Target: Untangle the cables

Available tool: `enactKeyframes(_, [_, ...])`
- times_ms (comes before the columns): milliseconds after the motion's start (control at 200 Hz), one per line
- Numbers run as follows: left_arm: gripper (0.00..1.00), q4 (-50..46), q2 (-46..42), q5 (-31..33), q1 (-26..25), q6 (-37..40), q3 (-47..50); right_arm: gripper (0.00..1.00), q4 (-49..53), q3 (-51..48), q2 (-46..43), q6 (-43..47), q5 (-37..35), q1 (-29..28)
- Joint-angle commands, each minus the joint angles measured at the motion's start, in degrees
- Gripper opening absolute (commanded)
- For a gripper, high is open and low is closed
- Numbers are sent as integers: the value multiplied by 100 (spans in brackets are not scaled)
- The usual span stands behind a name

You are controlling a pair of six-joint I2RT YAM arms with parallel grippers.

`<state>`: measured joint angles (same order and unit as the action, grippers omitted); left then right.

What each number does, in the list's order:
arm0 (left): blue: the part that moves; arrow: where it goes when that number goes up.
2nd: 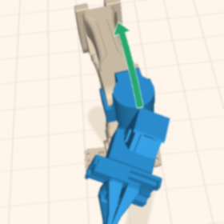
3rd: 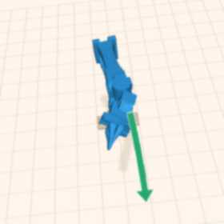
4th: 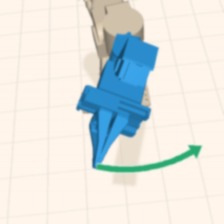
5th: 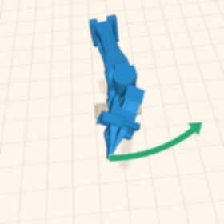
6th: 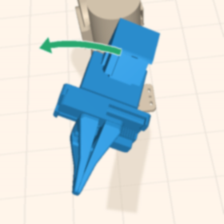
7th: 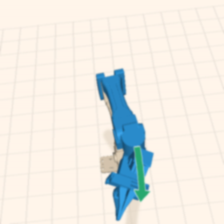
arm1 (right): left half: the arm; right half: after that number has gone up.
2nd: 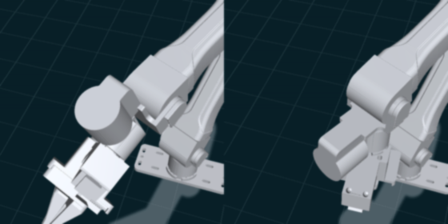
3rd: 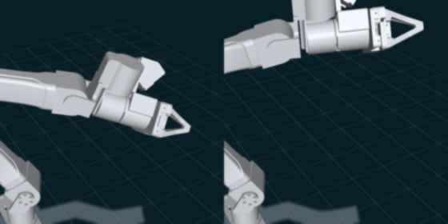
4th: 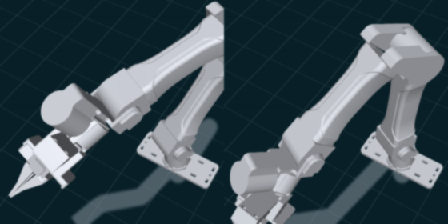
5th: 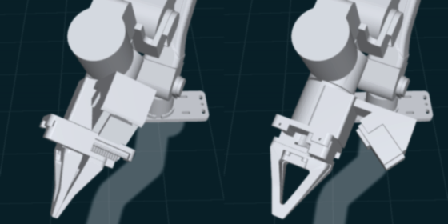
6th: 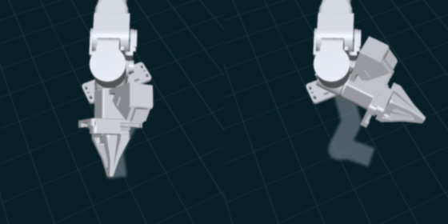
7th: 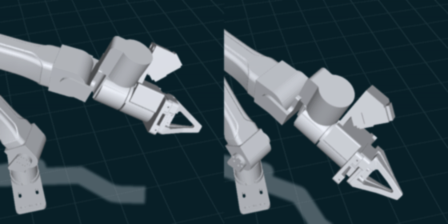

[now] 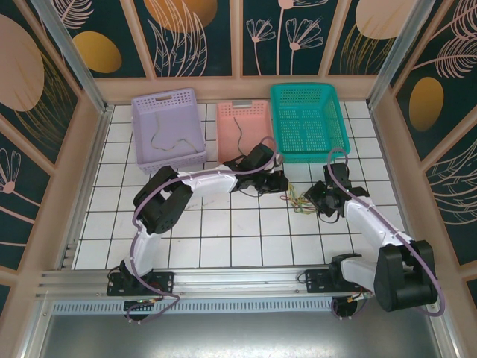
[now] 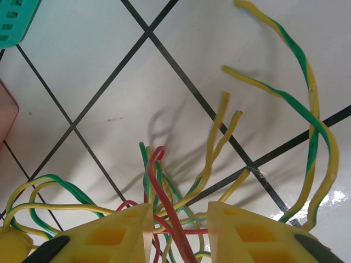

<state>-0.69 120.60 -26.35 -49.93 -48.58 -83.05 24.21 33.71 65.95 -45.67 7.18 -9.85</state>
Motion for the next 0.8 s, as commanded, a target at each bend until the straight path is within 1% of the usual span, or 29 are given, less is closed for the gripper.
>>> enactKeyframes(0, [1,-63,33,41,-6,80,6,32,-92,29,96,105,31,48])
enactKeyframes(125, [0,-114,-133,137,-2,93,118,29,-150,-13,138,137,21,75])
enactKeyframes(210, [0,-125,-321,230,-6,111,275,25,-171,-31,176,197,-40,86])
enactKeyframes(310, [0,-173,-697,453,-4,130,536,13,-121,-1,174,338,-230,112])
enactKeyframes(390, [0,-308,-1093,709,2,138,790,0,-26,55,165,472,-453,132])
enactKeyframes(541, [0,-467,-1880,1055,40,36,1453,0,55,210,138,653,-681,191])
enactKeyframes(611, [0,-514,-2204,1220,99,-19,1801,0,55,286,161,705,-683,228])
enactKeyframes(661, [0,-534,-2594,1289,149,-54,2031,0,38,334,187,728,-667,255])
enactKeyframes(796, [0,-573,-3169,1439,333,-61,2534,0,-10,468,291,783,-590,259])
